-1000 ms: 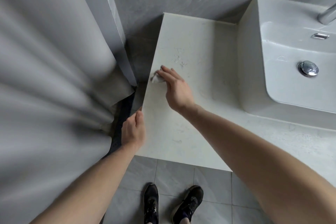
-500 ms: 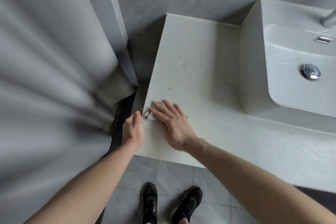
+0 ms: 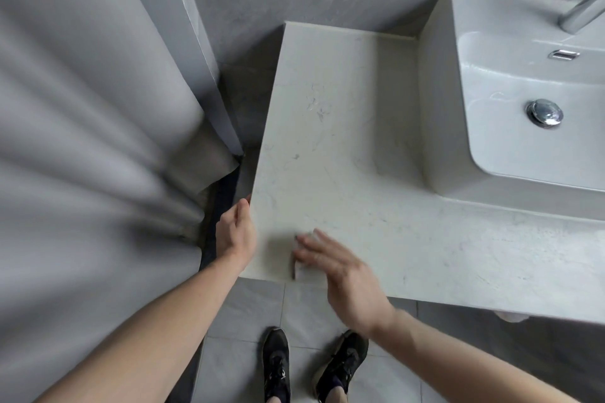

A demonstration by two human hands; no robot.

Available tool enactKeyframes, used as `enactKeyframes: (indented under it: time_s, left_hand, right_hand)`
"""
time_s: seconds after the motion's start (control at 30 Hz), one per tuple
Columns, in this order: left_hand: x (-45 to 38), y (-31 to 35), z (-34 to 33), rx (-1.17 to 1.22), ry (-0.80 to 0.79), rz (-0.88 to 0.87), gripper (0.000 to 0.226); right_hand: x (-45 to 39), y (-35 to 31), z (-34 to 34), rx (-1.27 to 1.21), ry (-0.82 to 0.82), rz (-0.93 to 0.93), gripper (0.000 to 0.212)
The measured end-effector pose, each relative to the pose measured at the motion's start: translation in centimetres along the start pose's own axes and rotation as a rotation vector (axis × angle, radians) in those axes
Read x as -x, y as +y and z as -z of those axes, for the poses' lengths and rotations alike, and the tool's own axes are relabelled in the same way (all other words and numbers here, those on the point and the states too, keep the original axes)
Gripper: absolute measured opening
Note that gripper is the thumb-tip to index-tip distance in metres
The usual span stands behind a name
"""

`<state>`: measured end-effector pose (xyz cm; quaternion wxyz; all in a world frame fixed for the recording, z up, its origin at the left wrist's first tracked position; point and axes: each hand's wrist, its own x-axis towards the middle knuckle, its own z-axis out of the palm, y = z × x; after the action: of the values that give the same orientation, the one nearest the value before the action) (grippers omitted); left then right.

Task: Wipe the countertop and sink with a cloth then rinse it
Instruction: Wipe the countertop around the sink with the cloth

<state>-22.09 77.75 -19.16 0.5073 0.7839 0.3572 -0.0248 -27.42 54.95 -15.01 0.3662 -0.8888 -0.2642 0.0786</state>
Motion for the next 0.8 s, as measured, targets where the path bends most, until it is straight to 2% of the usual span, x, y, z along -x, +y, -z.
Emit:
enactKeyframes:
  time_s: [0.13, 0.23, 0.33, 0.4, 0.47, 0.7, 0.8]
  left_hand:
    - [0.1, 0.0, 0.0, -0.028, -0.005, -0.005, 0.048]
    - [0.3, 0.3, 0.0, -0.039, -0.005, -0.023, 0.045]
    - [0.4, 0.5, 0.1, -0.054, -0.006, -0.034, 0.046]
    - [0.3, 0.4, 0.1, -0.064, -0.003, -0.039, 0.048]
    - [0.3, 0.4, 0.1, -0.065, -0.004, -0.035, 0.047]
    - [0.7, 1.0, 0.3, -0.092, 0.004, -0.032, 0.05]
    - [1.0, 1.7, 0.5, -0.097, -0.001, -0.024, 0.05]
  right_hand:
    - [-7.0, 2.5, 4.1, 0.071, 0.242, -0.095, 0.051]
    - [-11.6, 5.9, 5.9, 0.159, 0.319, -0.241, 0.053]
    - [-13.7, 9.0, 6.1, 0.22, 0.237, -0.377, 0.063]
    - [-13.3, 9.8, 5.2, 0.274, 0.205, -0.377, 0.063]
    - [-11.6, 9.3, 3.9, 0.309, 0.193, -0.347, 0.061]
    - [-1.7, 3.1, 1.4, 0.241, -0.005, -0.189, 0.058]
    - [1.0, 2.0, 0.3, 0.206, 0.005, -0.148, 0.056]
